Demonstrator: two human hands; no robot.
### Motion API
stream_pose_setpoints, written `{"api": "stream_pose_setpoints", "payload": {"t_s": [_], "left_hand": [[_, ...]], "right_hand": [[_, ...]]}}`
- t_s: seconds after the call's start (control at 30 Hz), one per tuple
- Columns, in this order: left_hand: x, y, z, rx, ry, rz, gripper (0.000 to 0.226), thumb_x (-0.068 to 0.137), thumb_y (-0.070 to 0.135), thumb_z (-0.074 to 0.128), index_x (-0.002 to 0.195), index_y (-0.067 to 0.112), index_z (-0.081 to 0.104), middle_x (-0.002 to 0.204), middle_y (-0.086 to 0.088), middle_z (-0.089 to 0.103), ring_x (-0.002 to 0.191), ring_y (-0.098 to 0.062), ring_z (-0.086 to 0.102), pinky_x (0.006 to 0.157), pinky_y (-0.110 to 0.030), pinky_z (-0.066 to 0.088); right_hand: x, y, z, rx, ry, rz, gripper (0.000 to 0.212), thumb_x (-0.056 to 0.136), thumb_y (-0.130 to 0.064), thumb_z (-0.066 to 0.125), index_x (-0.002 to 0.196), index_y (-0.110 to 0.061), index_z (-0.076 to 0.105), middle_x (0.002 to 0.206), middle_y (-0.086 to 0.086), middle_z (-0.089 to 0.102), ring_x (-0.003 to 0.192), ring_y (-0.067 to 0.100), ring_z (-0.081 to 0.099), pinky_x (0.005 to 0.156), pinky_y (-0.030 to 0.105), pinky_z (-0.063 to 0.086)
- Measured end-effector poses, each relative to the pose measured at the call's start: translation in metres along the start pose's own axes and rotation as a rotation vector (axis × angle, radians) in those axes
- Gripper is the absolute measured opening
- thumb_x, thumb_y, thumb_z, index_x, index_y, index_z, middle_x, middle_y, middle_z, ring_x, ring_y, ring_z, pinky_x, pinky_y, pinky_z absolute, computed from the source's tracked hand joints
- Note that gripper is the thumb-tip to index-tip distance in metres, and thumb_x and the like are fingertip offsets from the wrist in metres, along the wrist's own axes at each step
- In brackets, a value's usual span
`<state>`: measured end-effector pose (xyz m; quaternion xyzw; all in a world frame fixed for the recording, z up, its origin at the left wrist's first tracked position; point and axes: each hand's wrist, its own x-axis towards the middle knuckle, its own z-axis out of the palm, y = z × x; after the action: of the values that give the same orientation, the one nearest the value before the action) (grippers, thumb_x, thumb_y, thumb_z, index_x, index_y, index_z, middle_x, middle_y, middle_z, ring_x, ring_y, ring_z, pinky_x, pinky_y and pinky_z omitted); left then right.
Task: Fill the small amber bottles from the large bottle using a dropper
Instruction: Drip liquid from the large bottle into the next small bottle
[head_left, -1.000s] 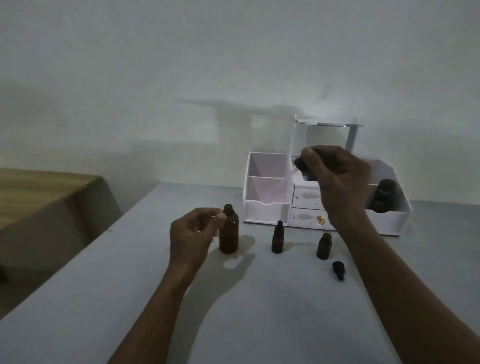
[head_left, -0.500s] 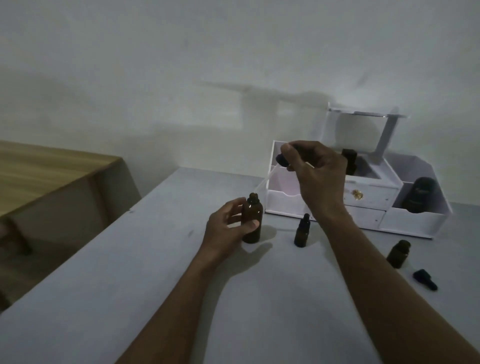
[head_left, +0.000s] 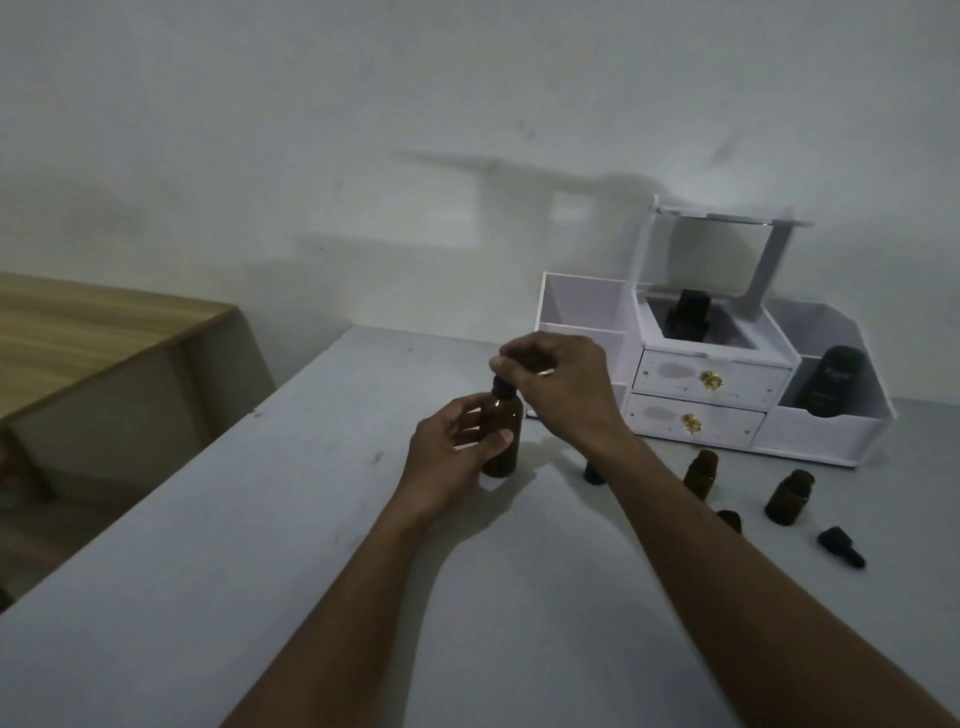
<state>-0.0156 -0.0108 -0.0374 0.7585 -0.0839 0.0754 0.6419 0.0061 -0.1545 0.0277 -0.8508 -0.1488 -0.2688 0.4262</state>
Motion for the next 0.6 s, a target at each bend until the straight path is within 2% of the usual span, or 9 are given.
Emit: {"api": "stream_pose_setpoints", "payload": {"t_s": [0.1,0.23,0.33,0.37,0.47,0.6], "left_hand": [[-0.001,0.0,0.0,-0.021,0.003,0.0,0.045,0.079,0.024,0.077,0.121,0.029,0.059,0.121,0.003,0.065,0.109,-0.014,0.062,0.088,-0.025,0.049],[0.001,-0.003,0.0,0.0,0.009,0.001,0.045,0.079,0.023,0.077,0.117,0.034,0.057,0.12,0.003,0.065,0.108,-0.015,0.061,0.08,-0.018,0.047],[0.001,-0.003,0.001,0.074,0.084,0.059,0.055,0.078,0.025,0.078,0.127,0.029,0.054,0.123,0.003,0.063,0.109,-0.015,0.061,0.085,-0.026,0.051],[-0.001,-0.002,0.003,0.117,0.141,0.106,0.058,0.077,0.024,0.079,0.129,0.027,0.054,0.122,0.002,0.063,0.106,-0.014,0.062,0.082,-0.024,0.051],[-0.009,0.009,0.005,0.177,0.306,0.256,0.049,0.077,0.017,0.079,0.121,0.02,0.058,0.104,0.0,0.067,0.091,-0.011,0.064,0.066,-0.013,0.049],[-0.026,0.031,0.022,0.145,0.357,0.331,0.025,0.08,0.01,0.074,0.101,0.021,0.065,0.078,0.008,0.064,0.072,-0.006,0.062,0.06,-0.005,0.044]], "right_hand": [[-0.005,0.002,0.002,0.004,0.006,0.004,0.017,0.084,-0.031,0.075,0.097,-0.018,0.077,0.088,-0.006,0.075,0.073,-0.005,0.067,0.071,0.002,0.047],[-0.007,-0.002,-0.003,0.005,-0.007,-0.01,0.027,0.083,-0.033,0.076,0.106,-0.017,0.075,0.093,-0.005,0.075,0.077,-0.002,0.067,0.072,0.003,0.049],[-0.012,0.001,-0.021,0.0,-0.017,-0.027,0.035,0.084,-0.037,0.075,0.113,-0.019,0.072,0.096,-0.006,0.074,0.081,-0.001,0.068,0.072,0.008,0.053],[-0.015,0.003,-0.031,-0.015,-0.02,-0.038,0.034,0.084,-0.036,0.075,0.113,-0.019,0.071,0.096,-0.007,0.074,0.082,-0.002,0.067,0.071,0.007,0.052],[-0.03,0.015,-0.074,-0.1,-0.075,-0.066,0.027,0.085,-0.027,0.075,0.11,-0.018,0.072,0.096,-0.007,0.074,0.083,-0.004,0.067,0.073,0.006,0.052],[-0.057,0.038,-0.133,-0.295,-0.26,-0.045,0.02,0.084,-0.015,0.074,0.103,-0.021,0.074,0.095,-0.014,0.071,0.084,-0.001,0.067,0.082,0.022,0.057]]}}
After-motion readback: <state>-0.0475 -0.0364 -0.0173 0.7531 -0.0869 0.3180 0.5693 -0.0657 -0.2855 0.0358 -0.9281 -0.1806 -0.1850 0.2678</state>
